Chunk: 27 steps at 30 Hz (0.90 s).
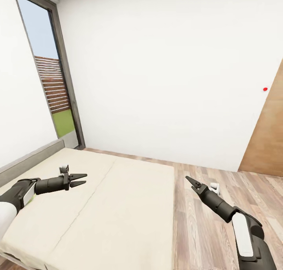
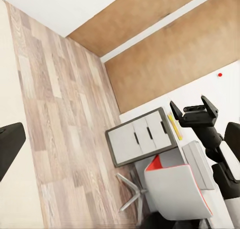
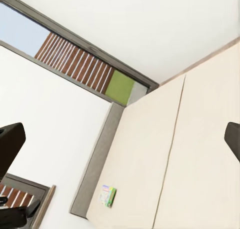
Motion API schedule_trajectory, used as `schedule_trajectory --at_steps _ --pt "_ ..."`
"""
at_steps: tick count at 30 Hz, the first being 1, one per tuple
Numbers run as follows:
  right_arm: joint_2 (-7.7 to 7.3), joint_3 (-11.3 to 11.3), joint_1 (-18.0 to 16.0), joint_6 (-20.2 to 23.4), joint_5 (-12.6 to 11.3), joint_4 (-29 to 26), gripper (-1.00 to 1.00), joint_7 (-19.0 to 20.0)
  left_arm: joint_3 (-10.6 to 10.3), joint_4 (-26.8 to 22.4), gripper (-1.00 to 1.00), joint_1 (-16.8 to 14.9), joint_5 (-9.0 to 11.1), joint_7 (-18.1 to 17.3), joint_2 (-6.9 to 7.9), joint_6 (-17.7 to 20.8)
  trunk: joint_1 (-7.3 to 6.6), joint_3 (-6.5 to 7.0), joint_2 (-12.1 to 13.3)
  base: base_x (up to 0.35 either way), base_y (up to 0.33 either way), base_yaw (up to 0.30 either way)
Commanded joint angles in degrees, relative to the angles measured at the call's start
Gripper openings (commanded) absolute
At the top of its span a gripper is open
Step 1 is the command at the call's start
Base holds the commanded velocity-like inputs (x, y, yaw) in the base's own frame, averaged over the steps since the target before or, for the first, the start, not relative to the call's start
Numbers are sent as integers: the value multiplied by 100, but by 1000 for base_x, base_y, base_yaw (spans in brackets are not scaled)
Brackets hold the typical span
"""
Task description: Put all the toys in the child's room - the three board games (two on the bed and one on the table), the two jigsaw puzzles on the table, and the tennis ball on the table - inside the toy box on the table in the child's room.
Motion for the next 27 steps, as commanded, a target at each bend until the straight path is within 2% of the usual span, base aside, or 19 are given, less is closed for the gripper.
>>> schedule_trajectory --at_steps 1,13,18,27 --pt "7 -17 -6 37 2 -1 100 20 -3 -1 100 1 6 -18 3 60 2 1 -4 0 280 -230" --pt "7 -17 -6 37 2 -1 100 20 -3 -1 100 1 6 -16 3 59 2 41 -4 57 276 -239" --pt "7 -17 -6 37 2 -1 100 20 -3 -1 100 1 6 -17 3 60 2 59 -4 59 174 -243" --pt "7 -17 -6 37 2 -1 100 23 -3 -1 100 1 6 -18 3 60 2 91 -4 -65 175 -230"
